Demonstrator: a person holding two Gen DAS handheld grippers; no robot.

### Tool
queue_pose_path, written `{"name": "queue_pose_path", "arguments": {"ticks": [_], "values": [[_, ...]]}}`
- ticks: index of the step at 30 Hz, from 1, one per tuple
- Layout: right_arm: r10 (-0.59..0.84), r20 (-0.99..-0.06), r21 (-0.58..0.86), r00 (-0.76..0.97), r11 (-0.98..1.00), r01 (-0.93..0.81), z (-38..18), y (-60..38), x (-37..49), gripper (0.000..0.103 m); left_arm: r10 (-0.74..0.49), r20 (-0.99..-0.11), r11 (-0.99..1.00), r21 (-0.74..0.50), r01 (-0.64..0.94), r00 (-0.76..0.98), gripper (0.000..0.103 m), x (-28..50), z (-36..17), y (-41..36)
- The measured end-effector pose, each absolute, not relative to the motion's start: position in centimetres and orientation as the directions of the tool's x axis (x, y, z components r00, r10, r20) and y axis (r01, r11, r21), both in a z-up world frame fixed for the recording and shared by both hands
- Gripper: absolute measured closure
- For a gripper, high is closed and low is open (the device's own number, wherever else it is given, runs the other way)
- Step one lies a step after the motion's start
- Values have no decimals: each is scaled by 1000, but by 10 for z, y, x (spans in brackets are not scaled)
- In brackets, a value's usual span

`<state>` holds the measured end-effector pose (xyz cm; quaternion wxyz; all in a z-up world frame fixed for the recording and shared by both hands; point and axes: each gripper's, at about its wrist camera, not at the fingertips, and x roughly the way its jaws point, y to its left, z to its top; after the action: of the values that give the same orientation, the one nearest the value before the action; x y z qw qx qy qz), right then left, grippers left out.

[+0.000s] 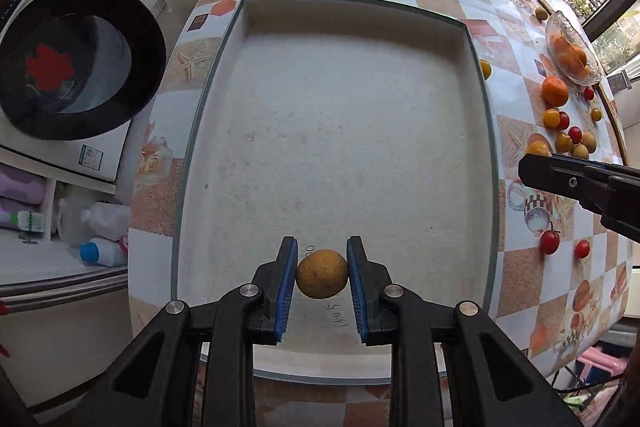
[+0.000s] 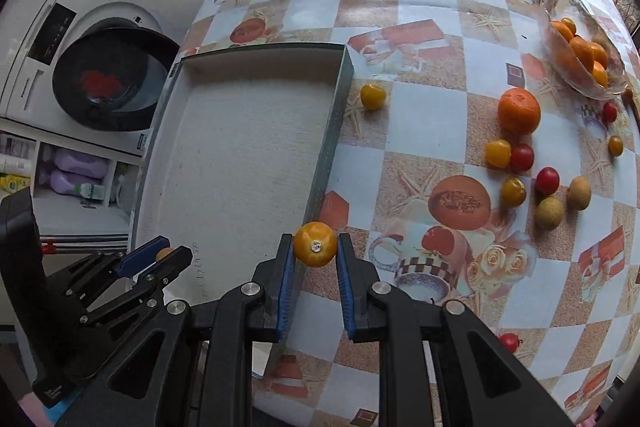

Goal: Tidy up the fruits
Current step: 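Grasp the brown potato with the left tool while the right tool grasps a yellow tomato, then open both tools to drop the potato and yellow tomato into the tray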

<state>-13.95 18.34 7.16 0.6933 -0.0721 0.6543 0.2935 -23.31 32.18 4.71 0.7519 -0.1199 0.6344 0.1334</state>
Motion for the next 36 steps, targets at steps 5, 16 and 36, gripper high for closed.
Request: {"name": "queue_pose_path", "arguments": {"ticks": [5,16,36], "values": [[264,-964,235,-30,793,-562,55,231,-150,81,51,-989,937,0,-349,138,77,-240,31,341],[161,-987,142,-23,788,-599,23,255,-148,80,57,-991,950,16,-311,124,76,-243,15,343],[256,-964,188,71,845,-500,76,208,-131,20,108,-982,977,75,-199,158,13,-229,44,316]]}}
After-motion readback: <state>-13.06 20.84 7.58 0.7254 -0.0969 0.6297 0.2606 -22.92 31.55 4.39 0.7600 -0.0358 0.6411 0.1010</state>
